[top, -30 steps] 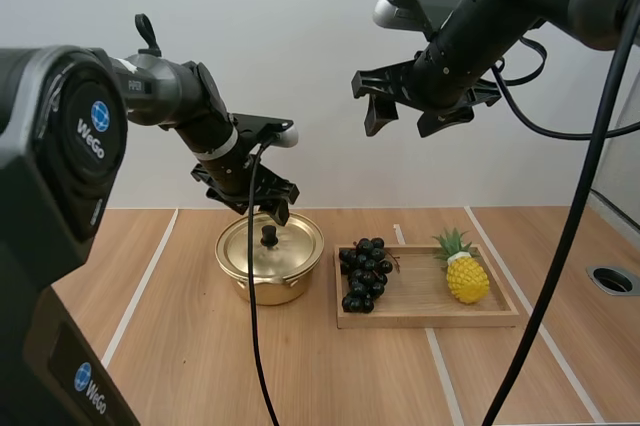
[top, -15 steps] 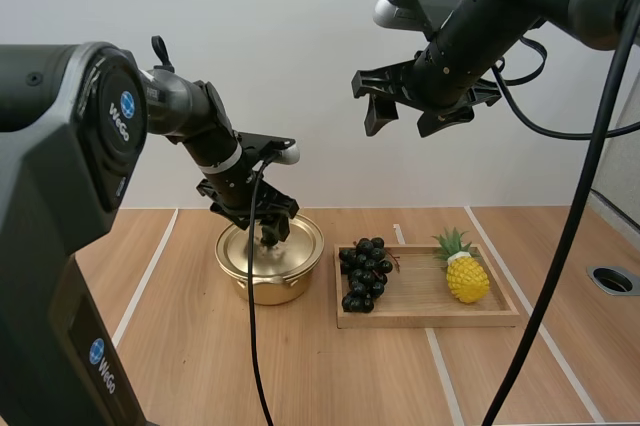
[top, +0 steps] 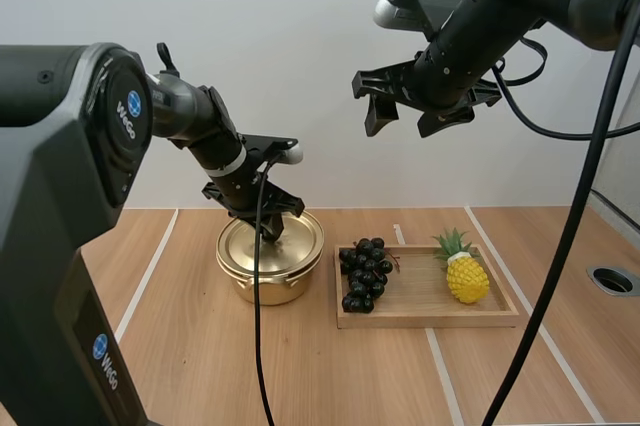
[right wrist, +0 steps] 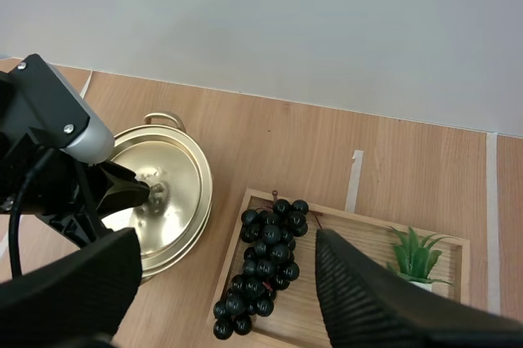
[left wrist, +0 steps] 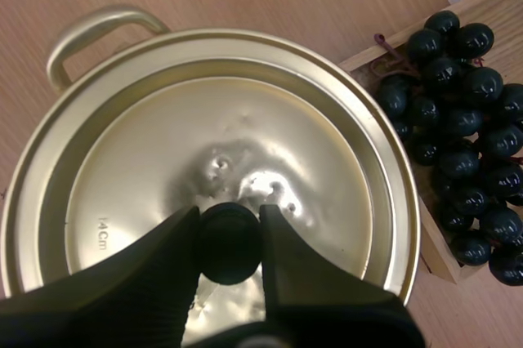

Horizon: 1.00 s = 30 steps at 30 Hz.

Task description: Open the pot, put the grape inside, and close it

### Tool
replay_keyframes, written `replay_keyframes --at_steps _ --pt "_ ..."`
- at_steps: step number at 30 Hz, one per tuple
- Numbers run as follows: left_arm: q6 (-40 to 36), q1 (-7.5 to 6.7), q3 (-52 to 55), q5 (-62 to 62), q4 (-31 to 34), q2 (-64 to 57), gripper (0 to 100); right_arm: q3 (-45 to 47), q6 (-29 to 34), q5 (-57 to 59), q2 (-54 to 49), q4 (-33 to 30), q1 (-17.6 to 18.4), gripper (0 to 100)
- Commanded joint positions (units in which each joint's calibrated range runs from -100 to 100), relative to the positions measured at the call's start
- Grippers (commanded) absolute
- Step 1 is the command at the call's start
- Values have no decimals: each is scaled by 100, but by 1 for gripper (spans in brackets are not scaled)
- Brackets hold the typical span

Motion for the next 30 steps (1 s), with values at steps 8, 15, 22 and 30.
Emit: replay_keyframes --at_steps 8,15,22,30 --pt "-87 -10 -38 -669 -158 -142 0 36 -45 0 -98 -42 2 100" --pt "-87 -10 -63 -1274 -158 -792 0 36 -45 0 -98 -42 2 100" --pt "-180 -10 -454 -1320 -158 -1749 0 36 -45 0 -98 -42 2 100" --pt "-258 -3 -1263 -1336 -112 -3004 0 36 -45 0 -98 -42 2 100"
